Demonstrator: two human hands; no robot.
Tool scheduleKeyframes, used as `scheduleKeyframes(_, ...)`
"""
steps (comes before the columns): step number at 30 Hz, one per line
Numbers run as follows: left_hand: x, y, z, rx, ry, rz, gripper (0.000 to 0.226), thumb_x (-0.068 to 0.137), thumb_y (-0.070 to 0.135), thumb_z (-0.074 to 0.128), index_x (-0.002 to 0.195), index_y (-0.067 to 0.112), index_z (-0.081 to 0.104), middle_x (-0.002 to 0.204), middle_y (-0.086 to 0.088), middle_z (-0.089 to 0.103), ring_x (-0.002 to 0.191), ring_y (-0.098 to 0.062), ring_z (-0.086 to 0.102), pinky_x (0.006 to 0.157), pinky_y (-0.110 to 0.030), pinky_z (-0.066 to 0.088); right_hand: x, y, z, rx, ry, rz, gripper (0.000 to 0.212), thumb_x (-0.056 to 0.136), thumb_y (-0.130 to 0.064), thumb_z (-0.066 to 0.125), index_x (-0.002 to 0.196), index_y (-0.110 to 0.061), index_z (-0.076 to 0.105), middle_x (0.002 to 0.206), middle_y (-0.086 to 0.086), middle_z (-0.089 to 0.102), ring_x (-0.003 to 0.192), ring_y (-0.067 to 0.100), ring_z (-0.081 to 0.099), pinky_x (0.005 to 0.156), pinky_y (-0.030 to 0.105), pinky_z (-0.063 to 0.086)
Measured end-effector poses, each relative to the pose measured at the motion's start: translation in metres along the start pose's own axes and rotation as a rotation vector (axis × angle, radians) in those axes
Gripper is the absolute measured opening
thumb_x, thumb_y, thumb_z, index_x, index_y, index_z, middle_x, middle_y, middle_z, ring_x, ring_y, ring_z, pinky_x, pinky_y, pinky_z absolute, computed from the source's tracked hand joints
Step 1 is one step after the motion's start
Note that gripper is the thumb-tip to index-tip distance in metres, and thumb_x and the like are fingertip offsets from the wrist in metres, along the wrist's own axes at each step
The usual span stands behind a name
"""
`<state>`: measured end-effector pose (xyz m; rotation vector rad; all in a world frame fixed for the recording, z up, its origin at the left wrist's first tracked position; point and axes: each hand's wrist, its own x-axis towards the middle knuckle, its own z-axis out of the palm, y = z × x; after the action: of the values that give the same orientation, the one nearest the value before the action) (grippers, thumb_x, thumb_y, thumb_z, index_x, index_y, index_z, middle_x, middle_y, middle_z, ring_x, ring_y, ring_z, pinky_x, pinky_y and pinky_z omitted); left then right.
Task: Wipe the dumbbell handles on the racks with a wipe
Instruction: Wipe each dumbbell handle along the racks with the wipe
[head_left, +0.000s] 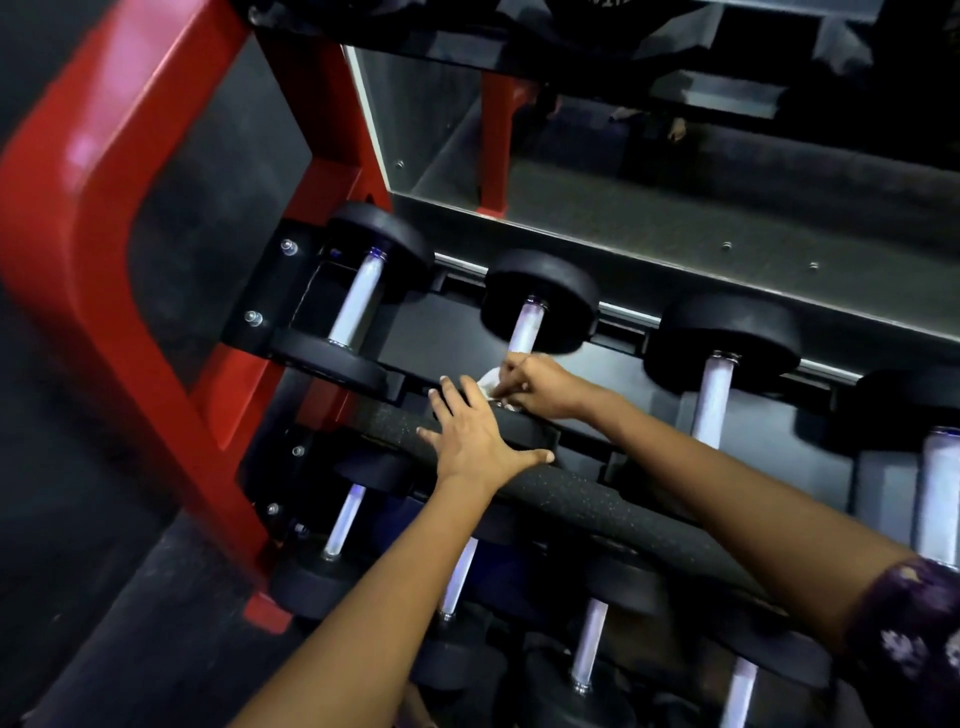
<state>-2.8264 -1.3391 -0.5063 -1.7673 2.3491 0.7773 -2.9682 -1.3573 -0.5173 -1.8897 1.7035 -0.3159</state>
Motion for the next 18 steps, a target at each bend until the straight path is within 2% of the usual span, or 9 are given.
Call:
scheduleKeyframes(2,-0.001,-0.001,-0.001,-0.045,-0.007,0.014,0.141,0.057,0.072,0.076,0.151,0.003,-0.003,0.16,-0.015,-0.003,0.148,-0.033,-0.003,0.112,-0.061,0.018,-0.001,0.003,-0.006,0.032,-0.039,0.058,0.026,0.08,0.003,0.06,0.101,-0.006,0.072,0.089,0.005,0.061,0.084,0.016,0.055,0.067,0.007,0.034)
scheduleKeyframes(3,-0.001,-0.002,-0.001,-0.054,0.001,0.011,0.142,0.057,0.072,0.076,0.151,0.003,-0.004,0.16,-0.015,-0.003,0.148,-0.033,-0.004,0.113,-0.06,0.017,0.002,0.002,-0.007,0.03,-0.047,0.067,0.026,0.079,0.003,0.061,0.1,-0.006,0.073,0.088,0.004,0.063,0.084,0.014,0.056,0.068,0.007,0.035)
scheduleKeyframes(5,0.0,-0.001,0.0,-0.044,0.013,-0.003,0.142,0.058,0.071,0.076,0.151,0.002,-0.006,0.16,-0.016,-0.003,0.148,-0.033,-0.003,0.115,-0.058,0.016,0.01,-0.005,-0.004,0.008,-0.048,0.059,0.022,0.079,0.0,0.063,0.097,-0.005,0.074,0.091,0.01,0.068,0.088,0.02,0.061,0.071,0.017,0.039)
scheduleKeyframes(7,0.0,0.001,0.0,-0.029,0.011,-0.016,0.141,0.06,0.07,0.076,0.151,0.001,-0.008,0.16,-0.016,-0.003,0.148,-0.034,-0.004,0.115,-0.057,0.015,0.015,-0.014,0.0,-0.011,-0.052,0.037,0.019,0.081,-0.002,0.062,0.096,-0.004,0.073,0.093,0.013,0.068,0.09,0.023,0.062,0.072,0.019,0.039)
scheduleKeyframes(13,-0.003,0.003,0.0,0.013,0.047,-0.004,0.138,0.061,0.072,0.074,0.15,0.0,-0.003,0.159,-0.02,0.002,0.148,-0.036,0.001,0.118,-0.052,0.011,0.001,-0.008,-0.004,0.099,-0.005,0.134,0.024,0.077,0.005,0.059,0.092,-0.006,0.075,0.088,0.012,0.072,0.088,0.019,0.065,0.061,0.0,0.034)
scheduleKeyframes(15,-0.002,0.002,0.0,0.005,0.053,-0.008,0.138,0.061,0.071,0.074,0.15,-0.001,-0.002,0.159,-0.02,0.002,0.148,-0.036,0.001,0.118,-0.05,0.009,0.01,-0.016,-0.002,0.09,-0.02,0.143,0.024,0.078,0.005,0.058,0.095,-0.003,0.074,0.092,0.014,0.072,0.089,0.02,0.064,0.058,0.003,0.034)
scheduleKeyframes(18,-0.001,0.002,0.0,-0.001,0.051,-0.012,0.138,0.061,0.07,0.075,0.15,-0.002,-0.001,0.159,-0.02,0.002,0.148,-0.035,0.001,0.119,-0.049,0.009,0.015,-0.025,0.0,0.076,-0.025,0.111,0.023,0.079,0.004,0.059,0.097,-0.002,0.073,0.095,0.014,0.071,0.088,0.017,0.062,0.063,0.006,0.032)
